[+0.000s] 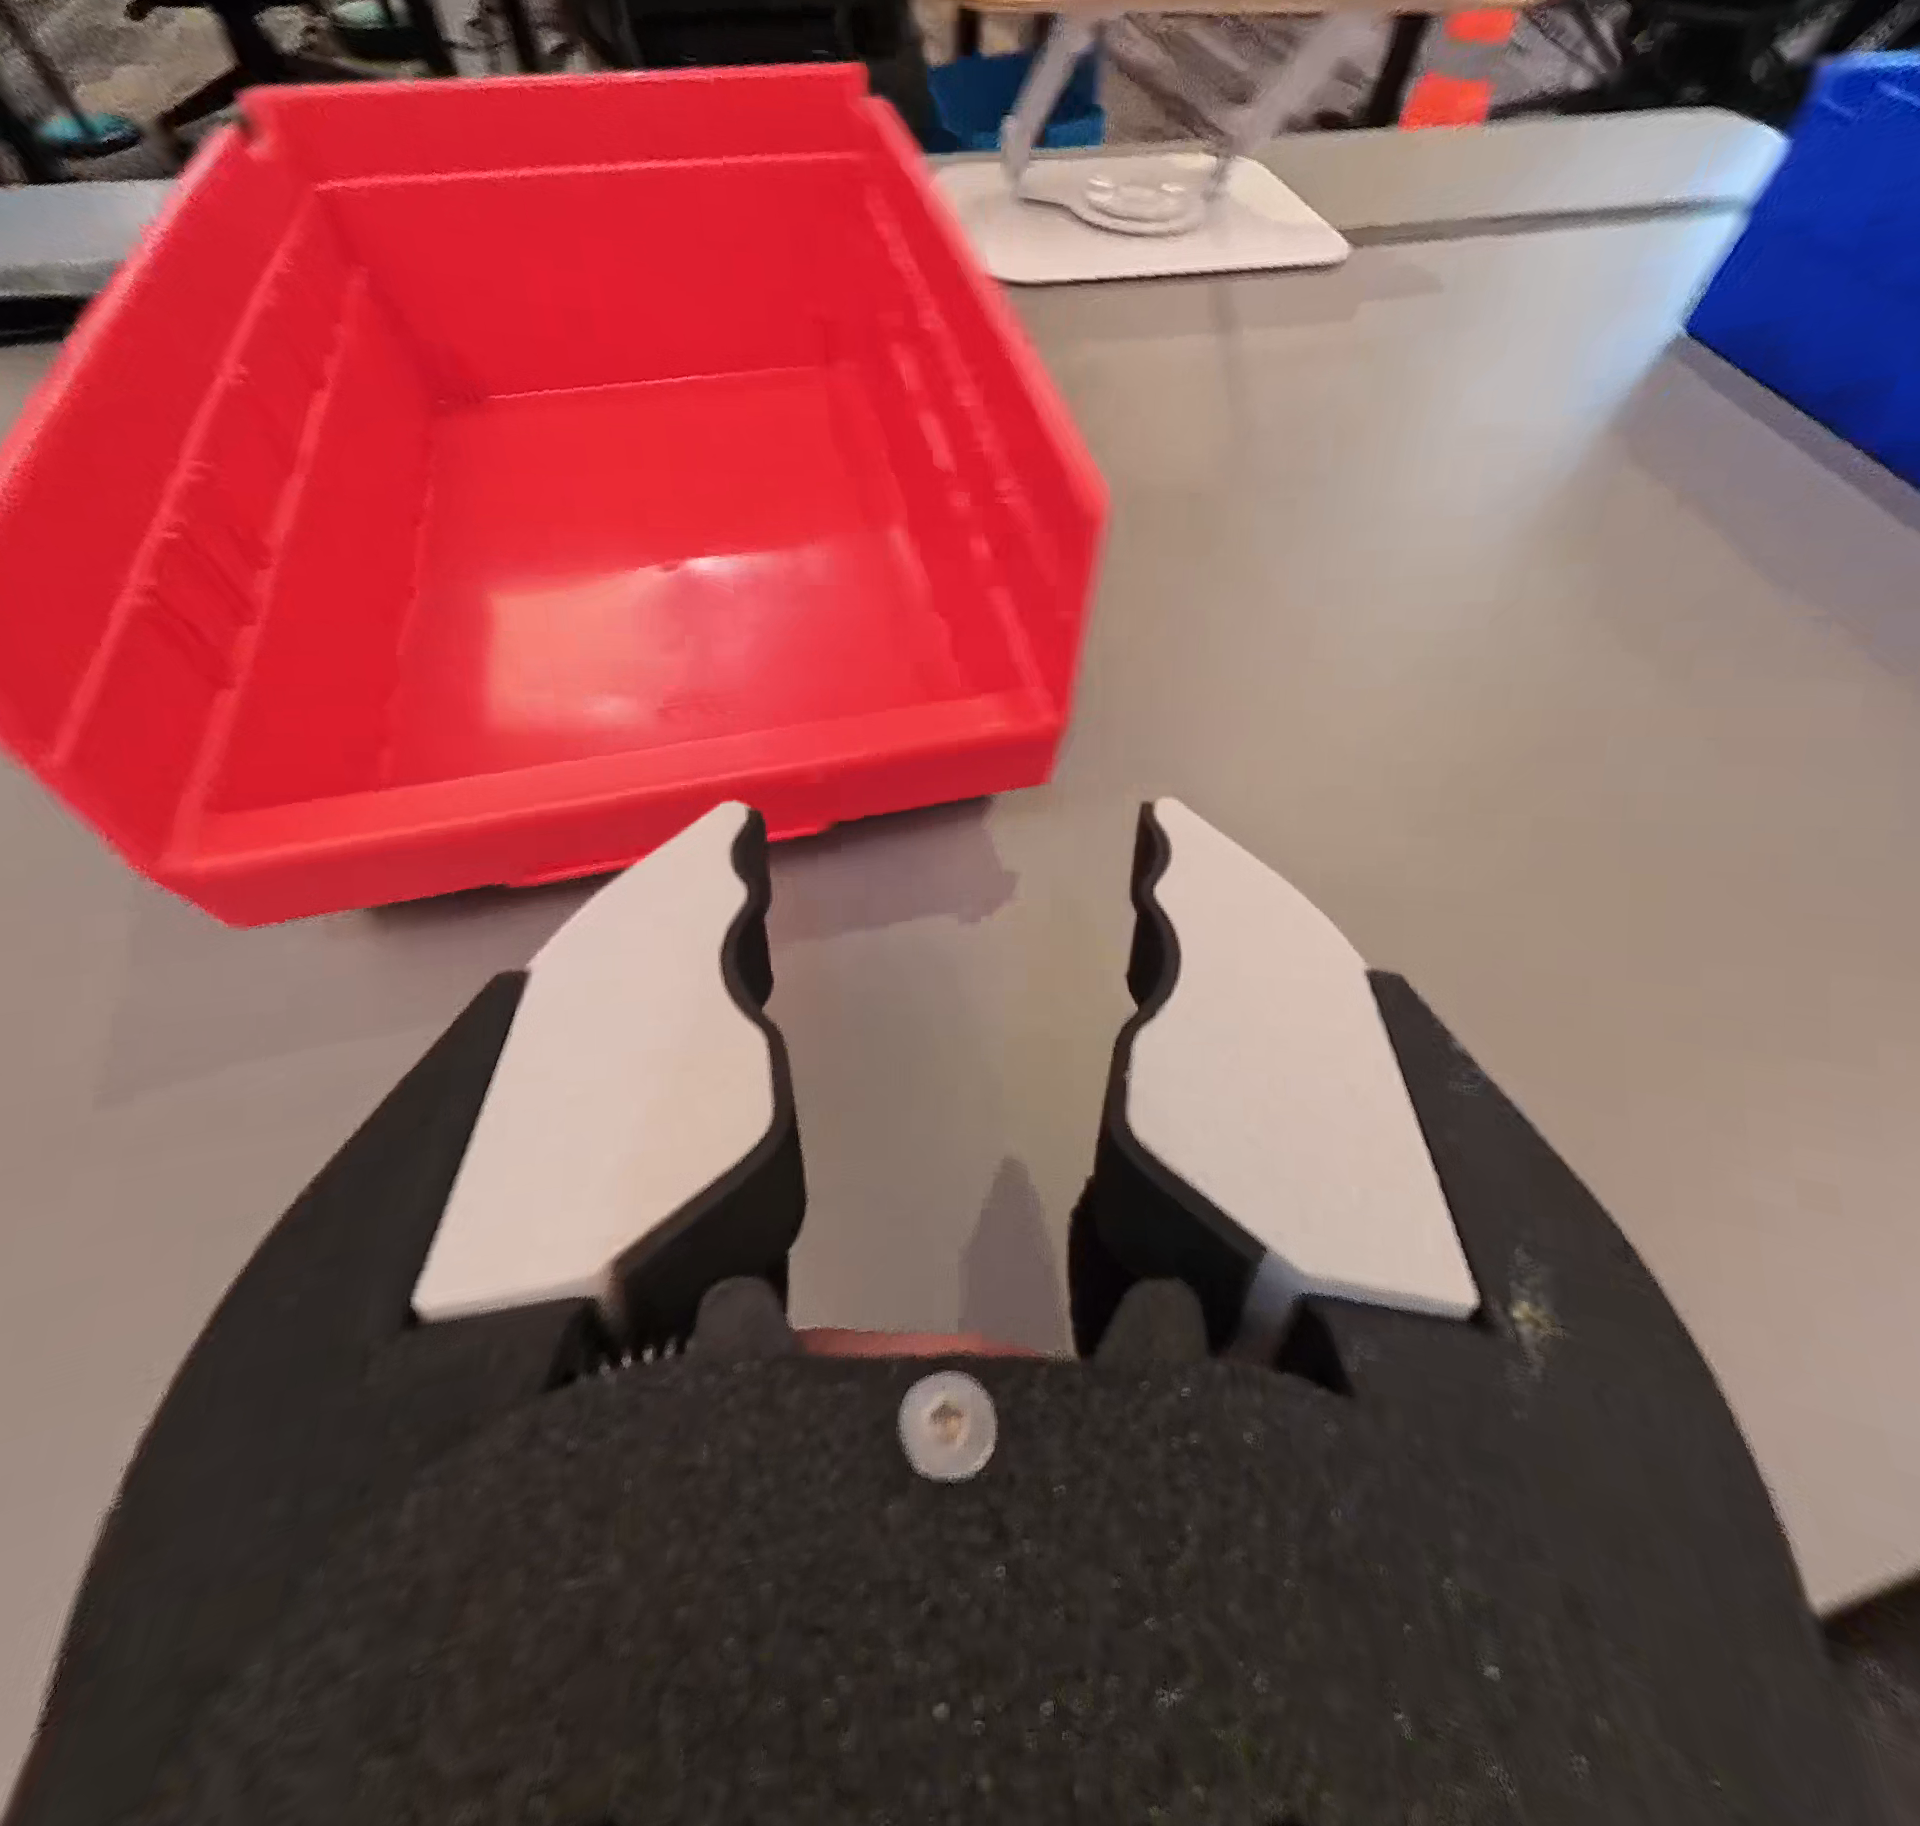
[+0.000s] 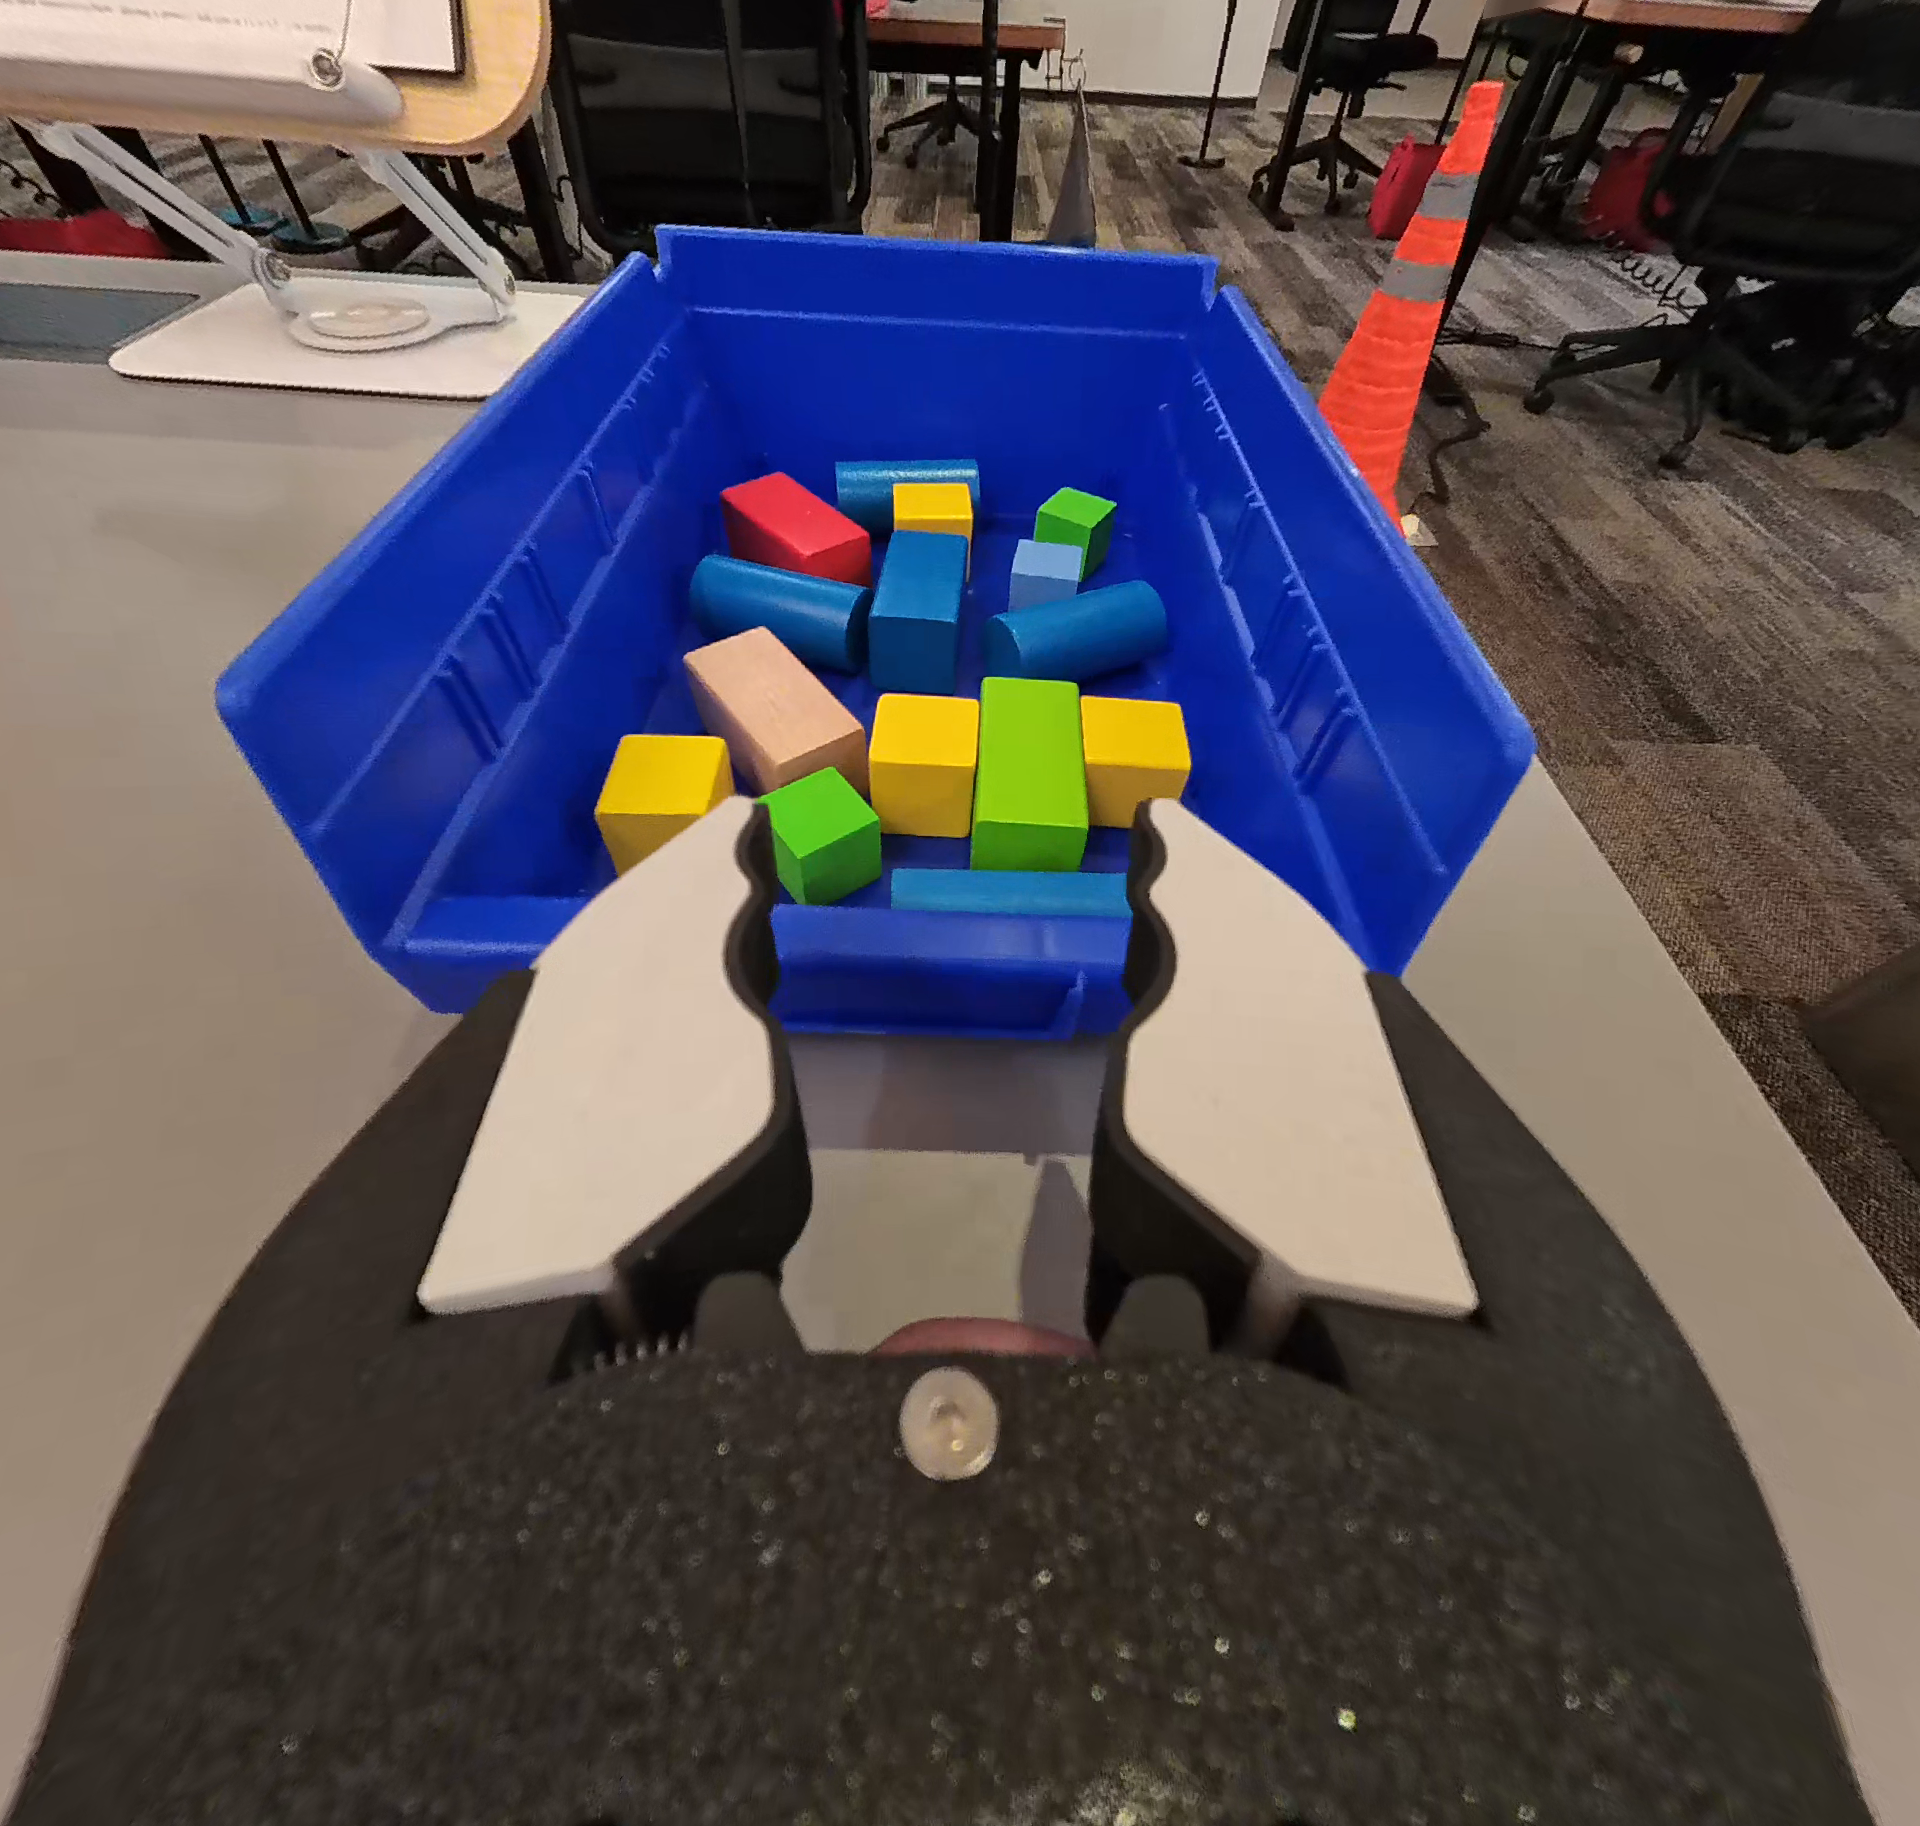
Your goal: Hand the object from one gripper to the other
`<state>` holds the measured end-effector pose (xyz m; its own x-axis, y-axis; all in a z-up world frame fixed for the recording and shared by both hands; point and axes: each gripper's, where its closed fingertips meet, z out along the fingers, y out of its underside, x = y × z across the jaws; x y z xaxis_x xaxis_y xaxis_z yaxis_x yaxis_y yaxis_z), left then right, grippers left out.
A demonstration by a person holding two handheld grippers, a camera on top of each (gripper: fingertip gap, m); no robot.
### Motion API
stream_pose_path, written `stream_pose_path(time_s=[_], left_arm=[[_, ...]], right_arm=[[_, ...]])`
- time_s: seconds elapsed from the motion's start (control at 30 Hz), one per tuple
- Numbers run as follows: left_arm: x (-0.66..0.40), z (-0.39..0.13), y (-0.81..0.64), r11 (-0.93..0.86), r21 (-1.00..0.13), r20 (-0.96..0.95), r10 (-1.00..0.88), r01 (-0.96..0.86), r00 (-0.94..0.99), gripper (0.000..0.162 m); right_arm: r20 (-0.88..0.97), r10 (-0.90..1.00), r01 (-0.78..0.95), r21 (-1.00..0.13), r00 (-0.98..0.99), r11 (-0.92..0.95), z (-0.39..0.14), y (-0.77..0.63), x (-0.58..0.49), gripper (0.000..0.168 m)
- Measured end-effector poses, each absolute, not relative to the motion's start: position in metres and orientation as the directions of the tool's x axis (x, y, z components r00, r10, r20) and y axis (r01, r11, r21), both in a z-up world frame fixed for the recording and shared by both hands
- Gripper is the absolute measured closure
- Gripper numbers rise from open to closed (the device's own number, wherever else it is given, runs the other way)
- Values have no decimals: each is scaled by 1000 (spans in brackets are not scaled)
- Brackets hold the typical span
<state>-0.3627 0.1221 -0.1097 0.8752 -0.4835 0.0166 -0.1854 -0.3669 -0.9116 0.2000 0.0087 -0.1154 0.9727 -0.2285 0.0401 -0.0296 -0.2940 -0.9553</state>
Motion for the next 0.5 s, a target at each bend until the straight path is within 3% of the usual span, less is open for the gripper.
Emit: stream_pose_path(time_s=[0.27, 0.37, 0.5], left_arm=[[-121, -84, 16, -245, -923, 46, -838, -298, 544, 87], [-25, -85, 0, -188, -919, -5, -873, -346, 487, 88], [67, -109, 24, -154, -903, -105, -826, -400, 554, 90]], right_arm=[[-16, -325, -90, -973, 946, -214, -103, -4, 237, 102], [-50, -375, -123, -977, 926, -173, -98, -14, 257, 102], [-112, -376, -197, -960, 920, -197, -111, -14, 272, 98]])
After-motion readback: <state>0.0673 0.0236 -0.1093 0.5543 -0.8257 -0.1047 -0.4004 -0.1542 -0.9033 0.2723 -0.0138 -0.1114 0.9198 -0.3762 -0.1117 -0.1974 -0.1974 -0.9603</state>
